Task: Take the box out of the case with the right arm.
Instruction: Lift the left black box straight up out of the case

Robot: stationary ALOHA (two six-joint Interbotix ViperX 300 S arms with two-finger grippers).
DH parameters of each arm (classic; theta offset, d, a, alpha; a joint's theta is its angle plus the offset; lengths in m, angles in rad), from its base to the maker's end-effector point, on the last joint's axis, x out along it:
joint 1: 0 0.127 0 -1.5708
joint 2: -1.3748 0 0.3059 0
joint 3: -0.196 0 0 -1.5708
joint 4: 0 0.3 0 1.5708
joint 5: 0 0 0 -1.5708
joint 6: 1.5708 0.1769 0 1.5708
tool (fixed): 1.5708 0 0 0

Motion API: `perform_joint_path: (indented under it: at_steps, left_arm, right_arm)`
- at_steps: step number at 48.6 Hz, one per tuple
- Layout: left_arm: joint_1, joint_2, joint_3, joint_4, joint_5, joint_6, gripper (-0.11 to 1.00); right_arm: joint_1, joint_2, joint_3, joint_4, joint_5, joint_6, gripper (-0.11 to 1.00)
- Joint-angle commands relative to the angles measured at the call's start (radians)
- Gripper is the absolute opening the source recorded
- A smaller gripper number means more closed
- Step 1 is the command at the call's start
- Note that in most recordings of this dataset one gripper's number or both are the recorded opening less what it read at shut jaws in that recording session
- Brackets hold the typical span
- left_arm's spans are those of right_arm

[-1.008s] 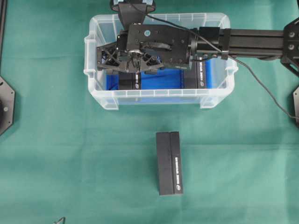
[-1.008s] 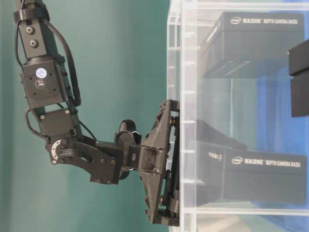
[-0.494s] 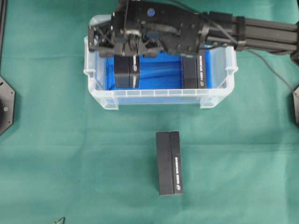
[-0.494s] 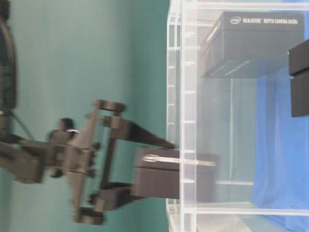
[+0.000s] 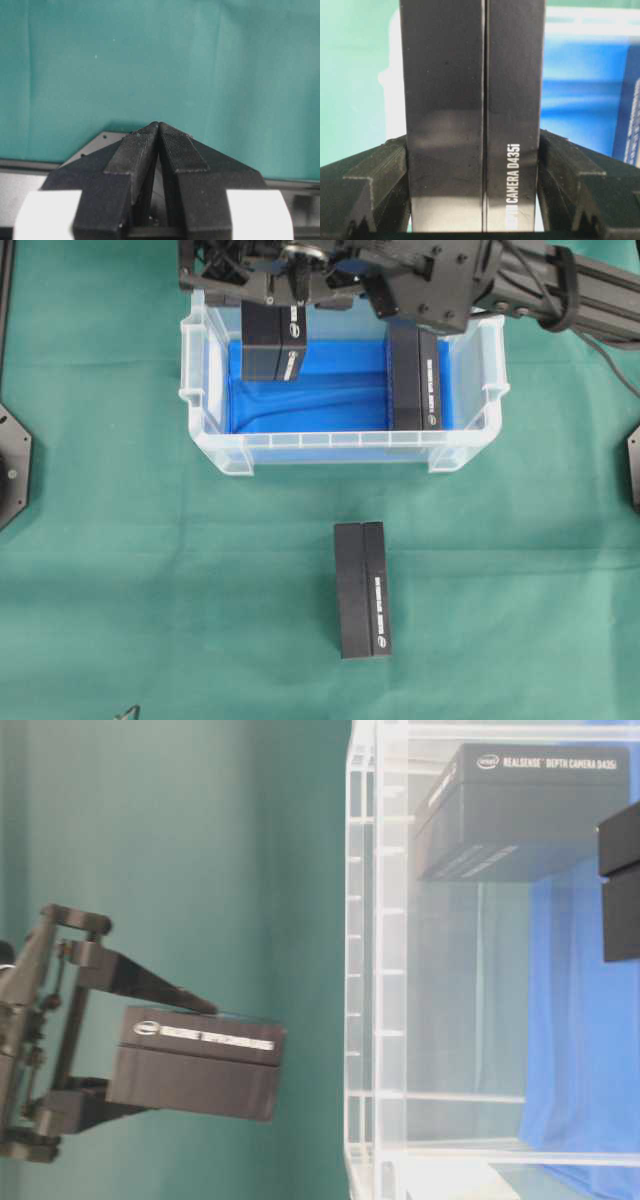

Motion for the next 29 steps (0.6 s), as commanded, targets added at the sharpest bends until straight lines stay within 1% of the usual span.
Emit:
perform_joint_path:
  at_steps: [1, 12, 29]
  left_arm:
    - [-0.002, 0.003, -0.011, 0.003, -0.003, 0.002, 0.02]
    - [-0.002, 0.003, -0.011, 0.003, -0.003, 0.002, 0.02]
    - [-0.002, 0.005, -0.011, 0.003, -0.003, 0.0, 0.02]
  right_arm:
    - [0.012, -0.061, -0.055, -0.02, 0.011, -0.003, 0.69]
    - [0.021, -0.061, -0.08, -0.026, 0.014, -0.005, 0.69]
    - [0.021, -0.061, -0.083, -0.028, 0.014, -0.005, 0.68]
